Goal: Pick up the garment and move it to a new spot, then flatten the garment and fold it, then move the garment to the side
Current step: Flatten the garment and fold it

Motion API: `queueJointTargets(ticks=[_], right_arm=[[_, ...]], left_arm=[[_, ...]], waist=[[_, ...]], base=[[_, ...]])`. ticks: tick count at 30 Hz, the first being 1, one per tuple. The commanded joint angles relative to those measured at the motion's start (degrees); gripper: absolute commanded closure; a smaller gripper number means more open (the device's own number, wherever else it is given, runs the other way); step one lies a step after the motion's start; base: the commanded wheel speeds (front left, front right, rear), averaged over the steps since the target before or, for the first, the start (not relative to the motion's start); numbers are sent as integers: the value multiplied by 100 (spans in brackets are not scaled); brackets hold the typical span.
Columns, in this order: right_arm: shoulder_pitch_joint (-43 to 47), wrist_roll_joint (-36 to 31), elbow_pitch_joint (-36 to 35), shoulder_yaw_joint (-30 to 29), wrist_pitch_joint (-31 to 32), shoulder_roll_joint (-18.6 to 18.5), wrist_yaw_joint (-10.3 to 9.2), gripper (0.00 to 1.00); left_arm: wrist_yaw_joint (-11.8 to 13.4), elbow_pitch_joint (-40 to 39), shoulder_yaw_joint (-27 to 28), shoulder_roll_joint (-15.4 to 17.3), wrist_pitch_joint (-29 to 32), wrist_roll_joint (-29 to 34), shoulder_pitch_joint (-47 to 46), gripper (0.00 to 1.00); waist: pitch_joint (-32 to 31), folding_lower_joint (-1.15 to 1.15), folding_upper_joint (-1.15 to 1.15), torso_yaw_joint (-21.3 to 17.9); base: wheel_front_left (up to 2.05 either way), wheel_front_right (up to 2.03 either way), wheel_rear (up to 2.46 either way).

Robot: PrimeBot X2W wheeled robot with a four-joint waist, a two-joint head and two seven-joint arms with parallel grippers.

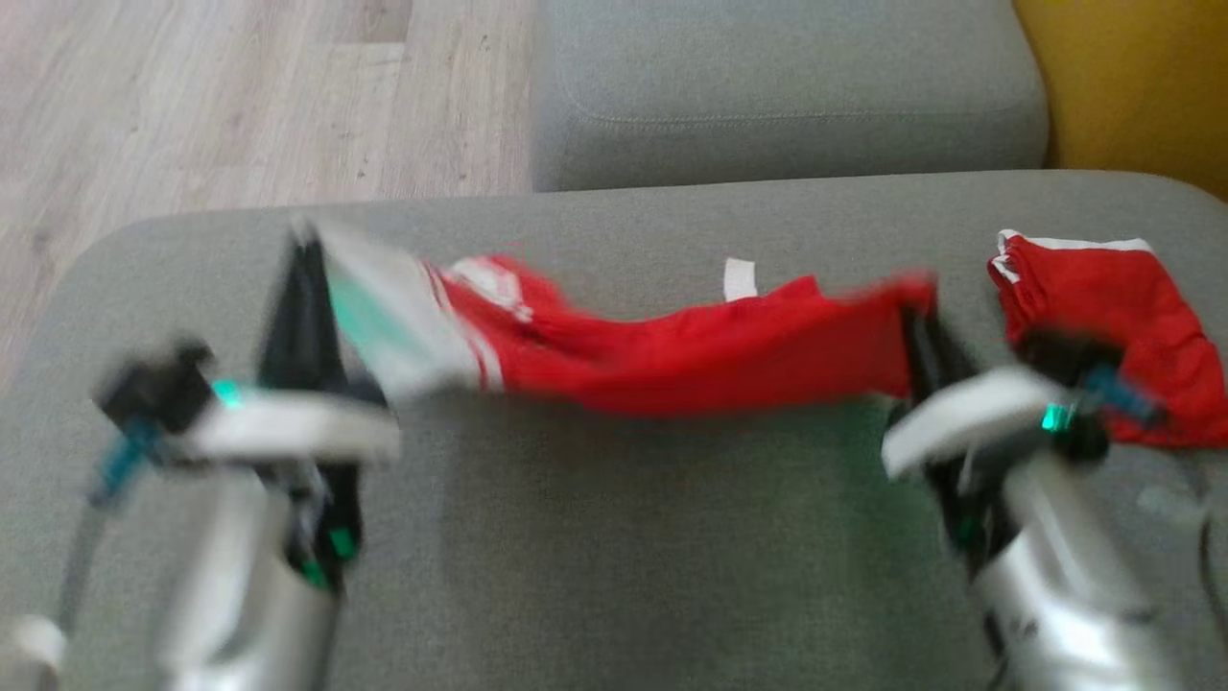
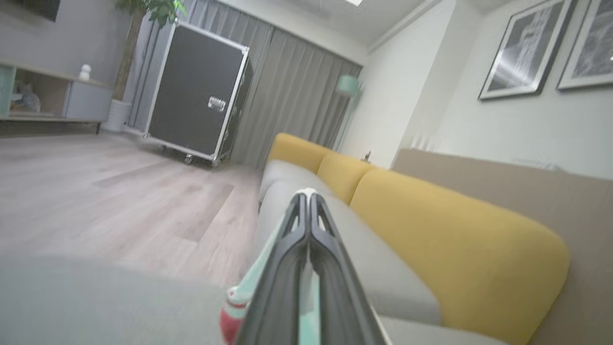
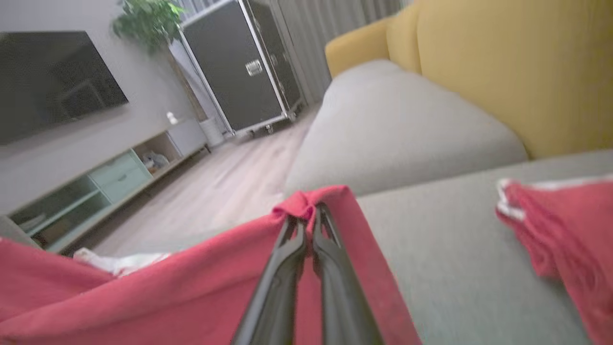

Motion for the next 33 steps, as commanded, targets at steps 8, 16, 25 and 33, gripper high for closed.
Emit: queueJointTargets(ticks=[8,16,25,33], right_arm=[[-1629,547,-1963,260,366,-568,19,100],[-2092,393,-2672,182,395,-798,19,100],[-1939,-83,-2816,-55,1048,-794,19,100],[-3386,-457,-1435,366,1125,-972,19,100]], left_arm=[[135,-1036,619,371,742,-480,-2019,100],[331,-1438,824,441,980,-665,-2599,100],[469,-1392,814,555,1392,-766,-2678,100],[271,154,621,989,1439,-388,-4075,100]], waist=[[-111,0,0,-209],[-135,0,0,-325],[363,0,0,-265],[1565,0,0,-297]], base=[[0,0,0],[0,0,0],[0,0,0],[0,0,0]])
